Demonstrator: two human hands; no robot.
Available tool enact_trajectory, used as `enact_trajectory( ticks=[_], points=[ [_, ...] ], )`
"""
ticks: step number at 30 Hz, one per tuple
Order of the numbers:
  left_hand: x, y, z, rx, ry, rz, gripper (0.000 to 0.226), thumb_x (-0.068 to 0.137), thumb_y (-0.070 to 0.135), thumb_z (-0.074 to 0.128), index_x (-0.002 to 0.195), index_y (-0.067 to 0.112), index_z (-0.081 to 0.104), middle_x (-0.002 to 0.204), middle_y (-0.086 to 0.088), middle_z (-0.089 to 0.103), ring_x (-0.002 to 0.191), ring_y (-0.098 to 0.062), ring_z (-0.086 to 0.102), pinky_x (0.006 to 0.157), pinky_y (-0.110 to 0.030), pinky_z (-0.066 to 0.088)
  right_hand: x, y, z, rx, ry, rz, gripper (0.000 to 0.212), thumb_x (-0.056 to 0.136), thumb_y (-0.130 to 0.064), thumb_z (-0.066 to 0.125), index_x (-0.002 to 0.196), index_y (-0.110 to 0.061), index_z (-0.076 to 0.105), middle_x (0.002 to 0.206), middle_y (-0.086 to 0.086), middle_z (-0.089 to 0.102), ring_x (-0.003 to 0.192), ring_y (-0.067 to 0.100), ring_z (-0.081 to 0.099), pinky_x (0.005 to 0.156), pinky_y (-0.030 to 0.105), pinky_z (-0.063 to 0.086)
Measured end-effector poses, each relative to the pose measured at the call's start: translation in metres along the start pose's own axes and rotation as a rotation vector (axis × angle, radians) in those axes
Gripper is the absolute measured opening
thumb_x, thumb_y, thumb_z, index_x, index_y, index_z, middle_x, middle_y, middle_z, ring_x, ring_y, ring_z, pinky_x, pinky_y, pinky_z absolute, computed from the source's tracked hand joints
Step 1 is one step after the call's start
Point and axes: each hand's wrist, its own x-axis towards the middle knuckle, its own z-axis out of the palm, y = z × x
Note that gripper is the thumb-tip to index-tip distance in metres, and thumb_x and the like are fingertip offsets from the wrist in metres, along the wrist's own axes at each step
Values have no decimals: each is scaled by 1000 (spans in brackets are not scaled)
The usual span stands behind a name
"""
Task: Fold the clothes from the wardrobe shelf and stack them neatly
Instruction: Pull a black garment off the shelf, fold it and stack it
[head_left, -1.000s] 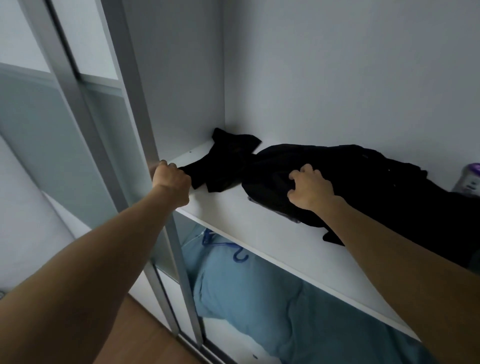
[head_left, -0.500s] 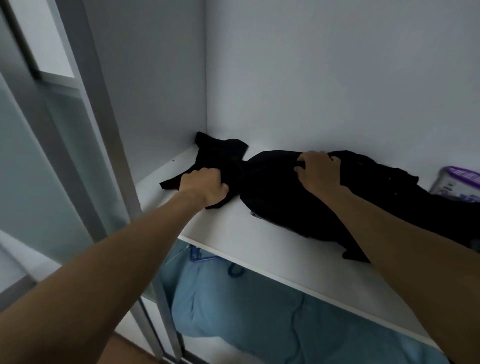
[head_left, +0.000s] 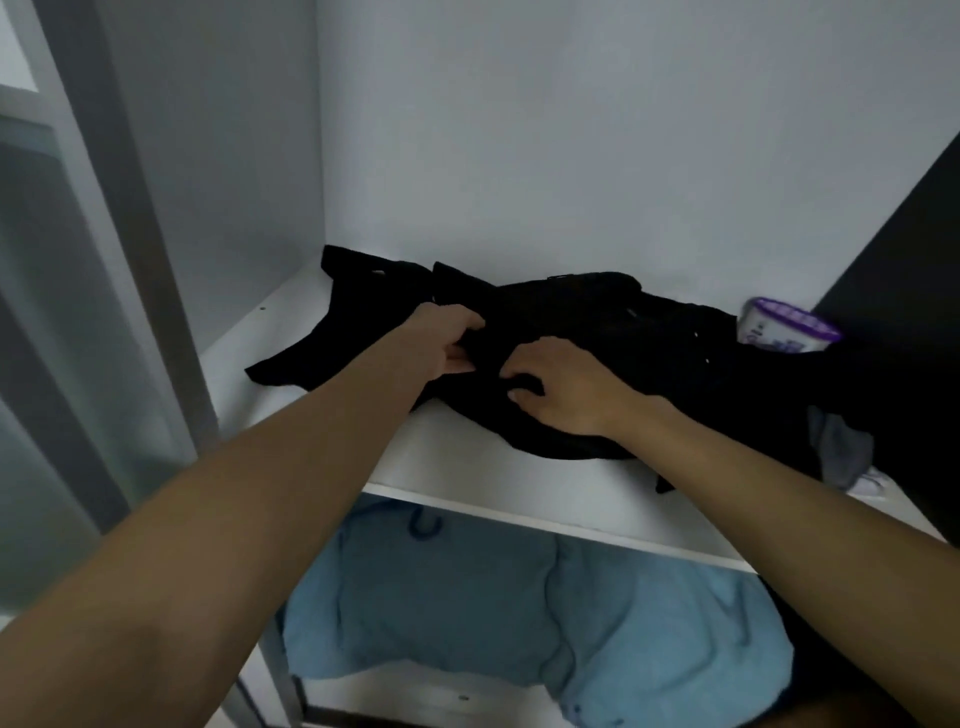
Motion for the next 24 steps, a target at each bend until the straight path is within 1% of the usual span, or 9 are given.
enact_trajectory(
  ticks=[3,5,7,9,12,15,19,22,24],
  points=[
    [-3,-1,-1,115,67,49,30,92,-7,56,122,-6,55,106,-21,64,94,-30,66,69,-38,61,-10,-9,1,71,-81,-14,40,94,-11,57,134,-7,58,136,5,58,124,14,47,109,10,21],
    [-8,6,-8,86,72,99,19,92,-6,54,109,0,60,97,-16,62,97,-28,63,81,-40,59,-10,-4,-5,135,60,-36,53,87,-7,60,139,-4,52,139,7,52,128,9,38,112,6,14],
    [-15,16,-16,93,83,181,19,93,-2,54,108,4,62,99,-12,58,97,-25,58,80,-38,58,-6,9,-11,80,161,138,76,84,-20,68,151,-13,34,154,9,36,141,20,30,123,35,18],
    [-24,27,-23,269,87,297,13,95,2,52,94,10,61,93,-7,56,86,-19,57,76,-37,58,-1,20,-13,21,48,470,108,77,-47,77,157,-30,6,164,2,12,150,29,14,119,61,15],
    [-40,32,-27,685,83,399,30,97,8,48,74,26,51,76,4,51,64,-11,51,54,-26,50,4,32,-9,-42,-169,650,133,60,-68,80,154,-42,-11,166,-1,0,152,31,3,114,68,7],
    [-45,19,-34,992,12,345,19,95,9,46,89,8,64,75,-4,57,58,-14,53,42,-20,45,10,41,-5,-195,-245,573,119,65,-66,78,155,-43,4,164,4,11,150,34,10,113,70,6],
    [-50,11,-46,1276,44,264,13,87,20,51,84,9,57,79,-4,67,58,-17,62,51,-23,46,11,46,-4,-181,-150,524,57,88,-43,69,140,-32,46,148,5,37,138,32,32,115,66,16],
    [-43,14,-49,1383,275,547,31,84,32,58,111,16,60,103,1,63,89,-19,61,73,-30,43,5,45,-1,-179,-10,470,37,92,-37,65,127,-26,58,140,1,46,133,27,38,117,62,13],
    [-40,17,-46,1211,53,610,62,83,44,65,138,22,49,134,6,53,117,-13,53,93,-29,40,0,40,2,-149,142,407,32,90,-38,68,117,-24,62,130,-1,53,128,24,43,117,61,13]
  ],
)
